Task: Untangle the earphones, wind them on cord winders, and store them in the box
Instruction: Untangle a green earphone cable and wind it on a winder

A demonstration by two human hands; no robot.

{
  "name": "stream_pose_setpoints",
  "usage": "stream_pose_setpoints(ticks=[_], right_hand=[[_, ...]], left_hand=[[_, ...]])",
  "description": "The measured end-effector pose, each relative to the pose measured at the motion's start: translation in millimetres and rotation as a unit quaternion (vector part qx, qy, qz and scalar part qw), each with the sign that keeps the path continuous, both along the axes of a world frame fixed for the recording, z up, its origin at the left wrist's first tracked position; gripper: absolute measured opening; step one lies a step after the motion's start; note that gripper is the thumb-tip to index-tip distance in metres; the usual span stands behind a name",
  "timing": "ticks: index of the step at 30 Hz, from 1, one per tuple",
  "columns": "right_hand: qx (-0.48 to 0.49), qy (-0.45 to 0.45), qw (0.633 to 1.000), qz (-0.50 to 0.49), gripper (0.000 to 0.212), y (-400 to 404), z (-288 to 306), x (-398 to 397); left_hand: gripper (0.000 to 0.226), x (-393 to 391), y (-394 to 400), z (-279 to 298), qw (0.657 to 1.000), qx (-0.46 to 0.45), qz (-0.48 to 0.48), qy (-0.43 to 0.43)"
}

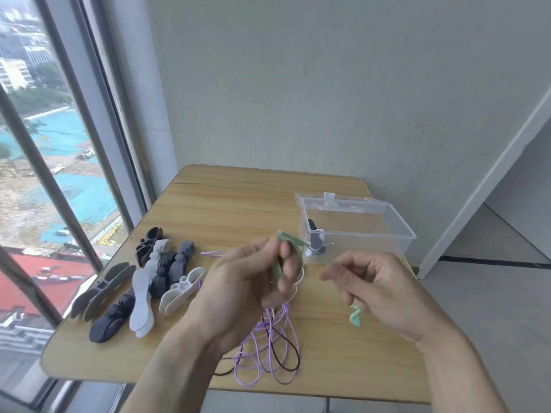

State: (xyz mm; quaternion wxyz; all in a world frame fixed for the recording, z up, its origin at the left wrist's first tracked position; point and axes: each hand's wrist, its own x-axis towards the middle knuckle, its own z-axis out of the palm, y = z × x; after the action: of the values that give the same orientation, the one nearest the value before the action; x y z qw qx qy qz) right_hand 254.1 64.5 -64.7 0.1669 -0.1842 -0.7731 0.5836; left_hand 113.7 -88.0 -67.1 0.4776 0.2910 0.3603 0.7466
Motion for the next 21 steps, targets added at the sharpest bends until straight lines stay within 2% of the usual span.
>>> stream_pose_setpoints(ticks=[3, 6, 9, 12, 14, 15, 17, 21], right_hand=[[0.025, -0.004, 1.0, -0.006, 0.032, -2.7, -4.8, -6.0], [0.036, -0.036, 0.998, 0.028, 0.028, -10.1, -5.9, -10.6], [0.007, -0.083, 0.992, 0.093, 0.024, -17.0, -8.1, -11.9], [0.013, -0.094, 0.989, 0.114, 0.021, -22.0, -4.7, -12.8], [0.011, -0.092, 0.99, 0.11, 0.029, -20.6, -2.4, -10.5], [0.013, -0.09, 0.989, 0.113, 0.027, -18.1, -2.0, -8.9], [0.035, -0.095, 0.989, 0.107, 0.021, -12.7, -2.0, -5.5], [0.04, -0.053, 0.996, 0.058, 0.032, -3.8, -2.6, 3.1]], left_hand=[[0.017, -3.2, 3.9, 0.1, 0.99, 0.024, 0.125, -0.061], [0.017, -5.8, 4.3, 0.8, 0.977, 0.031, 0.202, -0.053], [0.049, -10.6, 4.3, -4.0, 0.977, 0.012, 0.211, 0.004], [0.045, -7.0, 5.4, -7.9, 0.965, -0.085, 0.203, 0.146], [0.025, -2.6, 4.8, -11.2, 0.93, -0.143, 0.198, 0.274], [0.021, -1.1, 4.0, -13.3, 0.912, -0.159, 0.189, 0.327], [0.026, 2.3, 1.8, -15.1, 0.88, -0.176, 0.16, 0.411], [0.03, 3.4, 1.7, -21.0, 0.801, -0.221, 0.109, 0.546]])
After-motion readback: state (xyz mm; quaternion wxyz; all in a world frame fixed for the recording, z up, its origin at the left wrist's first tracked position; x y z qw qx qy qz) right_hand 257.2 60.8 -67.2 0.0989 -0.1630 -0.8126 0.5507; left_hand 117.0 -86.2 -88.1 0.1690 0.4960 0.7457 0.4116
